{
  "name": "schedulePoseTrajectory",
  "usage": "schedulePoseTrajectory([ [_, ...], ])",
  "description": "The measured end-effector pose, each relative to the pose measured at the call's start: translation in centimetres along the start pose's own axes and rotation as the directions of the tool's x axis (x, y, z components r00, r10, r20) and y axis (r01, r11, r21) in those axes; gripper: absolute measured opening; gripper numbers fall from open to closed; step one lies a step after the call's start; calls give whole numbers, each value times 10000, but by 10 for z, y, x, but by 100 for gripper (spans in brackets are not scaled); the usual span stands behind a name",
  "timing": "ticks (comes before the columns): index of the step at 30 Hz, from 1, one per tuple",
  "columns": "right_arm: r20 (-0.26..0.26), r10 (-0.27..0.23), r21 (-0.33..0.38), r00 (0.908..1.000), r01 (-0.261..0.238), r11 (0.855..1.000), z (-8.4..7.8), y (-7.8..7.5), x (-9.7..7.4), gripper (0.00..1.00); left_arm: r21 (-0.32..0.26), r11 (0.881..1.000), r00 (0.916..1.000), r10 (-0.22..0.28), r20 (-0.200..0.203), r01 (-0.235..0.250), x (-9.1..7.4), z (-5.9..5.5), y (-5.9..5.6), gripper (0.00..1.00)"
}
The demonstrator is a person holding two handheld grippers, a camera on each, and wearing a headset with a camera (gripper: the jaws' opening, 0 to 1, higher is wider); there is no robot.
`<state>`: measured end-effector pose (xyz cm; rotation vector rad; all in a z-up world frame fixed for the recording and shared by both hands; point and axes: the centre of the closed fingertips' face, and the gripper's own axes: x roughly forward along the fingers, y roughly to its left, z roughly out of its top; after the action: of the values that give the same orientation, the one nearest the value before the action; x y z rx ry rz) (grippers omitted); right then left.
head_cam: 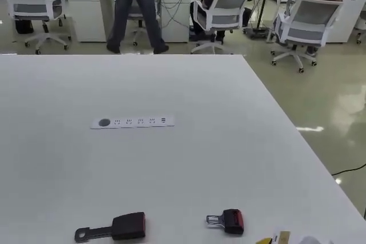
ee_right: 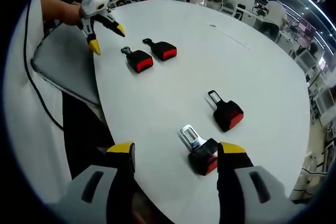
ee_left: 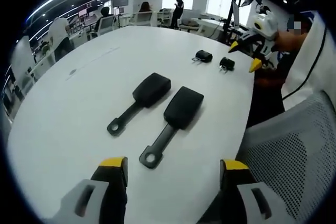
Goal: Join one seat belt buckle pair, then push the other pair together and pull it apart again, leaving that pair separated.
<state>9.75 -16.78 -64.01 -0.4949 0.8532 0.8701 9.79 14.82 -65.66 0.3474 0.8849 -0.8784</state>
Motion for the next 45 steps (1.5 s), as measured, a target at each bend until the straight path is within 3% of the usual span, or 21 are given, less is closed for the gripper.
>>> schedulePoseTrajectory([
  [6, -262, 101, -377, 9996, -111, 9992, -6, -8, 5, 59, 591, 9969, 9986, -513, -87, 517, 14, 14, -5, 66],
  [11, -482, 348, -541, 9982, -374, 9978, -9, -9, 8, 52, 841, 9935, 9971, -765, -41, 766, 29, 34, -11, 65],
  [16, -709, 419, -904, 9966, -482, 9947, -12, -16, 9, 52, 1483, 9800, 9911, -1294, -309, 1326, 44, 49, -20, 61],
  [24, -864, 634, -1147, 9942, -731, 9907, -17, -24, 12, 51, 2142, 9652, 9881, -1383, -677, 1498, 61, 62, -19, 61],
  [28, -1050, 743, -1481, 9917, -895, 9849, -20, -26, 12, 52, 2095, 9656, 9860, -1368, -950, 1542, 66, 62, -19, 59],
  [33, -1208, 803, -1747, 9894, -1008, 9794, -24, -36, 14, 51, 2109, 9580, 9766, -1690, -1330, 1945, 68, 60, -27, 49],
  [36, -1286, 977, -1816, 9869, -1203, 9760, -26, -40, 17, 47, 1877, 9666, 9742, -1419, -1755, 1746, 71, 52, -23, 46],
  [40, -1620, 1269, -2121, 9786, -1601, 9640, -30, -38, 21, 44, 1899, 9651, 9763, -1519, -1544, 1802, 73, 56, -25, 45],
  [45, -1963, 1518, -2453, 9687, -1984, 9489, -36, -35, 25, 39, 2130, 9581, 9731, -1572, -1686, 1916, 76, 54, -27, 43],
])
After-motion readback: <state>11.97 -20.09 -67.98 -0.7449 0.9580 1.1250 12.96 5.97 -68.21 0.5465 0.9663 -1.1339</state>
